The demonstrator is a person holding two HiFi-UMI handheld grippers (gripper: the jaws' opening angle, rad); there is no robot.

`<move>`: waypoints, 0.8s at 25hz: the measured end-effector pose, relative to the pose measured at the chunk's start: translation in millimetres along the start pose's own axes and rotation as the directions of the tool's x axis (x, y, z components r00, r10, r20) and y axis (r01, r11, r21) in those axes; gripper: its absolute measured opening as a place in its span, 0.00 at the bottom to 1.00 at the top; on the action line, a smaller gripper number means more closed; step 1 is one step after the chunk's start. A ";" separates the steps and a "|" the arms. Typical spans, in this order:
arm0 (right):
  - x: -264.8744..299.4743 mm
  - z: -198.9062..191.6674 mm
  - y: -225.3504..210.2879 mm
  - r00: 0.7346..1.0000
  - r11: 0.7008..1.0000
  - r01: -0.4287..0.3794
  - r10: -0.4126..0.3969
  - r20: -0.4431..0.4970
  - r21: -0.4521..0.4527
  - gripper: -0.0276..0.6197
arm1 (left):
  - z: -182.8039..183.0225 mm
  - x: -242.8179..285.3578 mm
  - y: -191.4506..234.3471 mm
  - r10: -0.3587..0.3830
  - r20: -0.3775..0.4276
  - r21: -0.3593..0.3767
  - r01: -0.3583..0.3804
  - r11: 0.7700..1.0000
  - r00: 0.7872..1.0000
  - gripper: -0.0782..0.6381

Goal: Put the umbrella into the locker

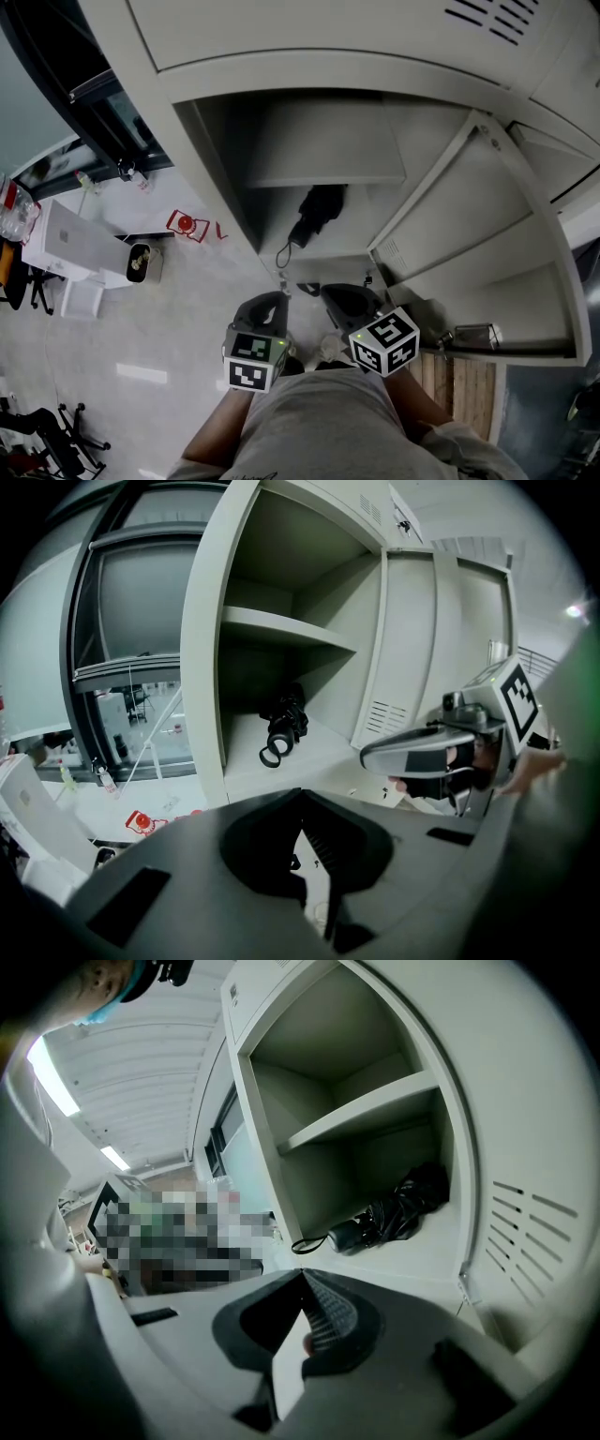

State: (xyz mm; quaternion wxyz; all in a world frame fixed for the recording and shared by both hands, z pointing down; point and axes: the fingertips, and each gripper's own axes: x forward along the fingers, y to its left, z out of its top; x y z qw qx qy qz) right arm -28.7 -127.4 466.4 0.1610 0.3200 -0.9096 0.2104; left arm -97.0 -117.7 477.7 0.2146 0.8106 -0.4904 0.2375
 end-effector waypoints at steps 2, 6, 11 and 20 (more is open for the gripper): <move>-0.7 0.2 -0.6 1.000 1.000 0.001 -0.001 0.003 0.002 0.09 | 1.7 -0.4 0.8 0.004 0.006 -0.002 -0.004 1.000 1.000 0.13; -1.2 0.9 -1.1 1.000 1.000 0.001 -0.001 0.008 0.003 0.08 | 4.3 -1.3 1.4 0.009 0.017 -0.007 -0.009 1.000 1.000 0.13; -0.2 2.5 0.1 1.000 1.000 -0.006 0.006 0.015 0.005 0.09 | 5.6 -1.6 2.2 0.019 0.021 -0.008 -0.018 1.000 1.000 0.13; 0.5 3.1 -0.8 1.000 1.000 -0.007 0.007 0.020 0.006 0.08 | 5.7 -0.8 0.9 0.017 0.016 -0.001 -0.017 1.000 1.000 0.13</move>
